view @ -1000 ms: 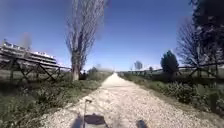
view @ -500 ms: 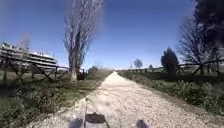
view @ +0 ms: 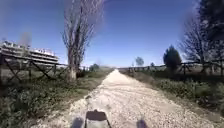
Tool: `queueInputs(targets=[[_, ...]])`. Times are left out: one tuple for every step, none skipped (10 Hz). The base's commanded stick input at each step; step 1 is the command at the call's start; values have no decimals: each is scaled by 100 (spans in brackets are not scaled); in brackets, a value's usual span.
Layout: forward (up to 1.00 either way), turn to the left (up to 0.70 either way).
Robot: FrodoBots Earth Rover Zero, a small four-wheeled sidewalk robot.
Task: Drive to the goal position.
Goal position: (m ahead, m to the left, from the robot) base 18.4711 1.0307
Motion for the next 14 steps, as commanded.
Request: queueInputs(targets=[[50,0],[50,0],[50,0],[50,0],[50,0],[50,0],[50,0],[50,0],[50,0],[50,0],[50,0],[50,0],[50,0],[50,0]])
